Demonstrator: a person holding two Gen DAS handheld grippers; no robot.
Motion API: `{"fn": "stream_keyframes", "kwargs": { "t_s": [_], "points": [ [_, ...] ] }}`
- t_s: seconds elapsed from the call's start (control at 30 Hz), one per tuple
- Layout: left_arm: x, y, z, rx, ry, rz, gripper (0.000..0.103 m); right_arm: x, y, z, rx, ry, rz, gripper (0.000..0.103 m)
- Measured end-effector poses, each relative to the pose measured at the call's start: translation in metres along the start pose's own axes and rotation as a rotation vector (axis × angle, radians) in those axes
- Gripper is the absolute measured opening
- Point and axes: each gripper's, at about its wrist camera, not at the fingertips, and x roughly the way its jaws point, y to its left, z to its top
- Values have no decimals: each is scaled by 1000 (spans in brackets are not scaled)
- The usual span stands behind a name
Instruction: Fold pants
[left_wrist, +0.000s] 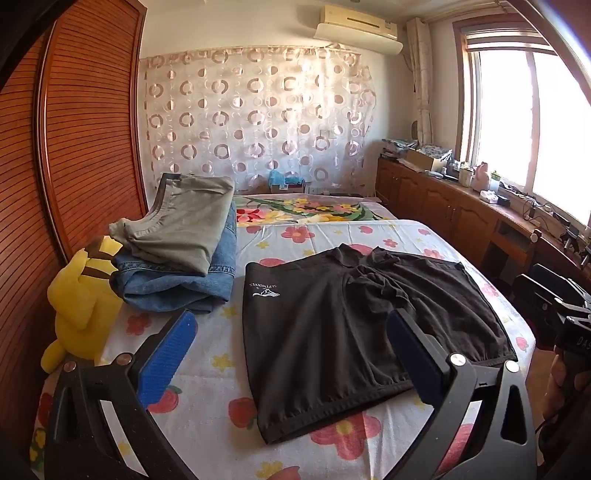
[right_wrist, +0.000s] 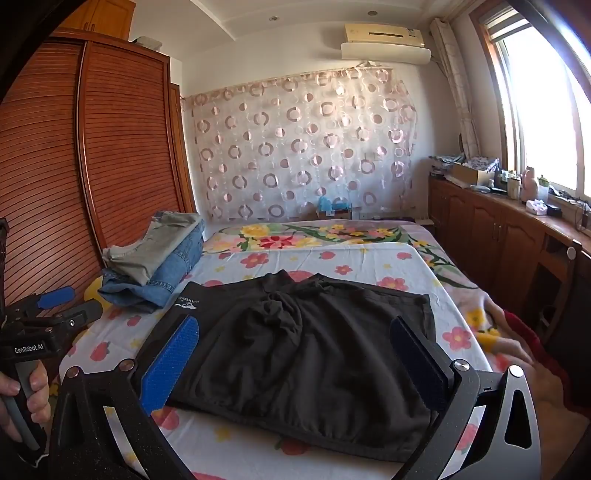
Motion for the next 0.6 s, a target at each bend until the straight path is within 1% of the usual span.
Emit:
{"fn": "stream_keyframes", "kwargs": {
  "t_s": [0.6],
  "points": [
    [2,6,1,3,-3,4,103,-1,0,0,6,-3,-2,103]
  ]
}}
